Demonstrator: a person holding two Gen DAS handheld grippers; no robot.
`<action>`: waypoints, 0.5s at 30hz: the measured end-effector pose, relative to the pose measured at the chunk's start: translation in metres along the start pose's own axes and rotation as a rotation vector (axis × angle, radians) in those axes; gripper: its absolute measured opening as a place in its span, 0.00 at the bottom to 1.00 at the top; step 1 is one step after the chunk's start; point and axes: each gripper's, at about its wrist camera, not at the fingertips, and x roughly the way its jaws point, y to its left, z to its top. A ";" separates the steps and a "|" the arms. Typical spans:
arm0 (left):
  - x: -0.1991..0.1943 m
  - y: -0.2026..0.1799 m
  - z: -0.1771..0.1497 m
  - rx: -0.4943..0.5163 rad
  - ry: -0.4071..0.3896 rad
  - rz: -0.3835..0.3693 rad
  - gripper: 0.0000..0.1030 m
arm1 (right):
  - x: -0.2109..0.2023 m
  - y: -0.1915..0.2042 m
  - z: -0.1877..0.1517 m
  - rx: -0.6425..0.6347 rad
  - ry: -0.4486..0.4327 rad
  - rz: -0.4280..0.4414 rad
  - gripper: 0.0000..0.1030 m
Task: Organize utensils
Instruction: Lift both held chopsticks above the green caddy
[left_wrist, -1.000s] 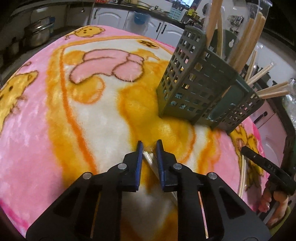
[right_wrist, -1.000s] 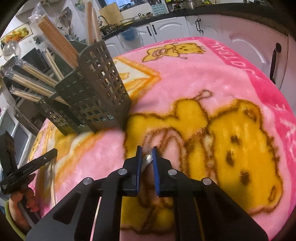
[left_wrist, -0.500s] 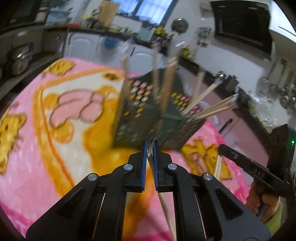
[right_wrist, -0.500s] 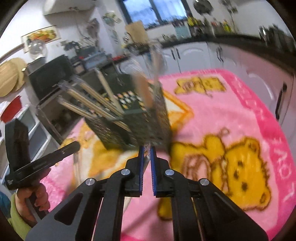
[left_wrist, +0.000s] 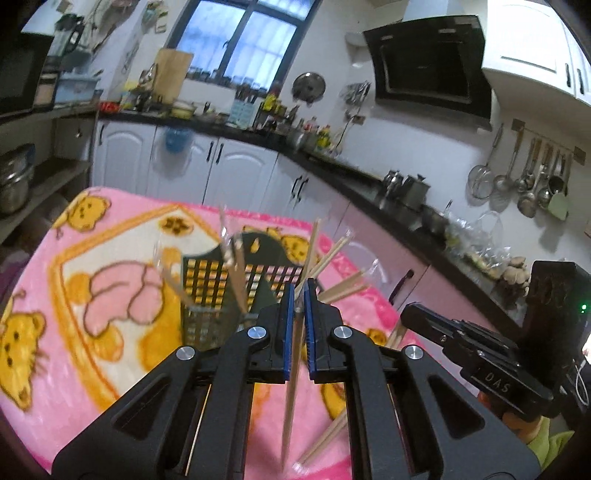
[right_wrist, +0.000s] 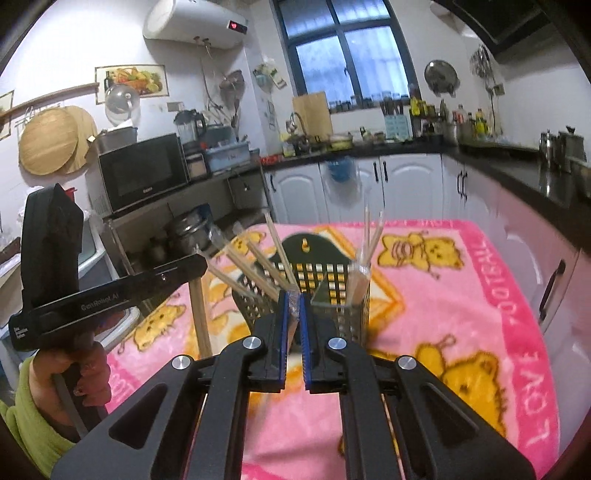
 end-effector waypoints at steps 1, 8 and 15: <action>-0.001 -0.001 0.002 0.003 -0.006 -0.004 0.03 | -0.001 0.001 0.002 -0.004 -0.009 -0.004 0.06; -0.009 -0.016 0.028 0.036 -0.062 -0.027 0.03 | -0.012 0.001 0.019 -0.030 -0.064 -0.024 0.06; -0.013 -0.031 0.049 0.060 -0.115 -0.045 0.03 | -0.016 0.006 0.031 -0.060 -0.103 -0.030 0.06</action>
